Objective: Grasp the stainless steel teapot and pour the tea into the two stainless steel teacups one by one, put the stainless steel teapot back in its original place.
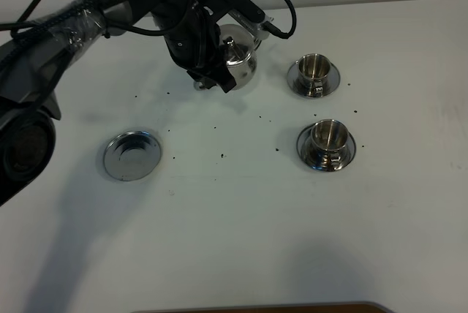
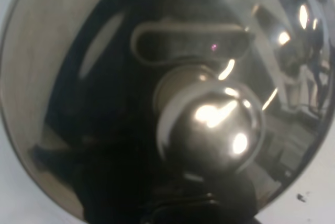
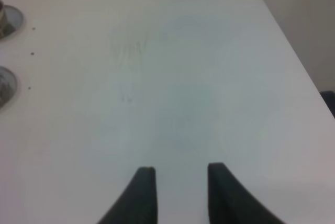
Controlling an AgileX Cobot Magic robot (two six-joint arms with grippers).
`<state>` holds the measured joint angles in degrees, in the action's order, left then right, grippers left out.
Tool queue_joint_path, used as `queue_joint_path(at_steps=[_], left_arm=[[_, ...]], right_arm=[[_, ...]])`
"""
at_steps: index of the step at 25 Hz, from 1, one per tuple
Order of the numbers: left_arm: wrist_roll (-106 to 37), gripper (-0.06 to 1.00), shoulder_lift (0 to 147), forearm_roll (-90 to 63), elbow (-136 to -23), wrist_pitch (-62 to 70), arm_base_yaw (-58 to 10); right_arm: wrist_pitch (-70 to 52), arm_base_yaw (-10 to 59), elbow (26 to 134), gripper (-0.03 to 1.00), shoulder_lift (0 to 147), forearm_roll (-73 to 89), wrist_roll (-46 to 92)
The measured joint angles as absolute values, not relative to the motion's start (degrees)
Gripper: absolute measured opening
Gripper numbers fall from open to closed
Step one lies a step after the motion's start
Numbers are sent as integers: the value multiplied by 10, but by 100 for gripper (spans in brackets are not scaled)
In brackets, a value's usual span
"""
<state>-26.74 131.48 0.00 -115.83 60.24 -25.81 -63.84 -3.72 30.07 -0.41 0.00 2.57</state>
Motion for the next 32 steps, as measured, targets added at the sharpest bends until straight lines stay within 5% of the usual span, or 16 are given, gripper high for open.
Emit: queue_joint_path(at_steps=[32], left_arm=[[-414,25,1357,167,-1179,497,-300]], right_arm=[[-638,-37,301,24,-4,0,26]])
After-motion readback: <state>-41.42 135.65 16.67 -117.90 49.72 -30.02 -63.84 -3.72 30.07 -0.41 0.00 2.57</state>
